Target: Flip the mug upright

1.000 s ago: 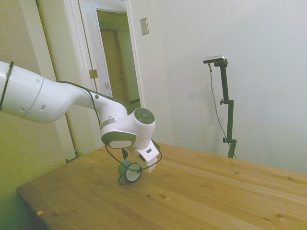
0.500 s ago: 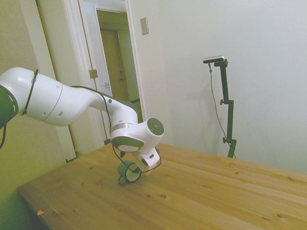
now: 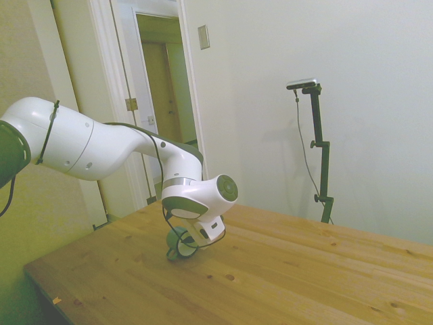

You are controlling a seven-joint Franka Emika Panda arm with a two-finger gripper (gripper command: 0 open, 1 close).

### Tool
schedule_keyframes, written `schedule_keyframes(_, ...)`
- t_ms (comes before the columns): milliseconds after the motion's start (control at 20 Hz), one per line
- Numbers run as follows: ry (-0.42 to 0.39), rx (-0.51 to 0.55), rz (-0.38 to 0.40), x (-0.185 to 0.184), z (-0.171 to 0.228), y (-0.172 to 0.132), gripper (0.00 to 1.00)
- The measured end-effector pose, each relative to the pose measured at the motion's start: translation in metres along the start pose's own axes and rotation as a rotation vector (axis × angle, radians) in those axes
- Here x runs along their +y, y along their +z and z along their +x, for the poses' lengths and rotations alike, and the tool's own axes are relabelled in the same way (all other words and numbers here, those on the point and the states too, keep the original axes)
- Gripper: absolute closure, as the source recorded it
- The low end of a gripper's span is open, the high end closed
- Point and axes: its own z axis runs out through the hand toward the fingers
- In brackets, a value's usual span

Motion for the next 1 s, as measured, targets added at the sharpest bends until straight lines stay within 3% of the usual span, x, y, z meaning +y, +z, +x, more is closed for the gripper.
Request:
schedule_keyframes(550, -0.017, -0.028, 0.032, -0.0045, -0.0083, -0.0037, 0.0)
schedule_keyframes(600, -0.017, -0.028, 0.034, -0.0045, -0.0084, -0.0035, 1.0)
schedule_keyframes(1000, -0.014, -0.035, 0.052, -0.0011, -0.0087, -0.0004, 1.0)
